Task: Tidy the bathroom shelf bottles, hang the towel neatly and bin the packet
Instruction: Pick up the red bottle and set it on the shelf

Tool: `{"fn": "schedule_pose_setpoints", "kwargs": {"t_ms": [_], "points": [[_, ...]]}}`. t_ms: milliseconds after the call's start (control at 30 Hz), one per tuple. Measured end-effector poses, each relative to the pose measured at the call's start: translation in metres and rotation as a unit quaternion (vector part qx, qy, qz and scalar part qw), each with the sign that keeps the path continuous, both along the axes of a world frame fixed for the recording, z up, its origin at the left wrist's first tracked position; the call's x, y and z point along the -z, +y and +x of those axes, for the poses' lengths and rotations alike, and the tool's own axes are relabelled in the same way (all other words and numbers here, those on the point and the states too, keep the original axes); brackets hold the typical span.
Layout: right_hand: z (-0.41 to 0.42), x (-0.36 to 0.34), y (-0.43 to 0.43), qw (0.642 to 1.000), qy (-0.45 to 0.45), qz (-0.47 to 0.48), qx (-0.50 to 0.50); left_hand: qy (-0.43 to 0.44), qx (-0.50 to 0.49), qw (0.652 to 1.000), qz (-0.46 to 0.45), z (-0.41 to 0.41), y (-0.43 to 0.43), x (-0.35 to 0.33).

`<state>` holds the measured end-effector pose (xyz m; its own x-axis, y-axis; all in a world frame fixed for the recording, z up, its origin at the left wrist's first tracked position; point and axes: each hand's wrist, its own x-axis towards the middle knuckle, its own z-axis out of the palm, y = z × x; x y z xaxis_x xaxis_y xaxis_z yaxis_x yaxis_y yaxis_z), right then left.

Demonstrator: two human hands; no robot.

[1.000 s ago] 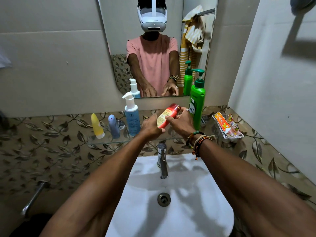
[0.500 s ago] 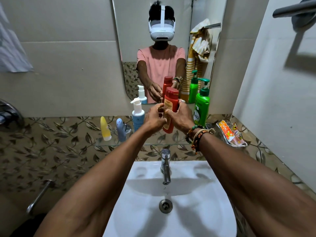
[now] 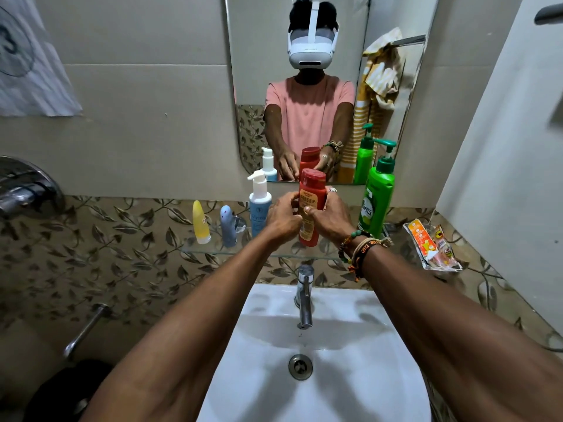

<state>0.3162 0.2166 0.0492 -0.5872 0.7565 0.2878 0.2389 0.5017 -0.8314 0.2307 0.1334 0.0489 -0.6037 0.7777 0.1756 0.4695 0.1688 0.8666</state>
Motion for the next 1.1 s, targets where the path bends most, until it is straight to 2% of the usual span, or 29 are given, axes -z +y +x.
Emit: {"fn": "schedule_pose_setpoints", "kwargs": {"t_ms": [600, 933, 1100], "points": [[-0.007, 0.006, 0.004, 0.999, -0.015, -0.023, -0.02, 0.014, -0.007, 1.0, -0.027, -0.002, -0.001, 0.004], [-0.003, 0.015, 0.008, 0.997, -0.071, -0.019, -0.009, 0.011, 0.0, 0.999, -0.031, 0.002, 0.0, 0.006], [-0.004, 0.014, 0.004, 0.997, -0.07, -0.018, -0.025, 0.013, -0.009, 0.999, -0.041, -0.001, -0.002, 0.007]]}}
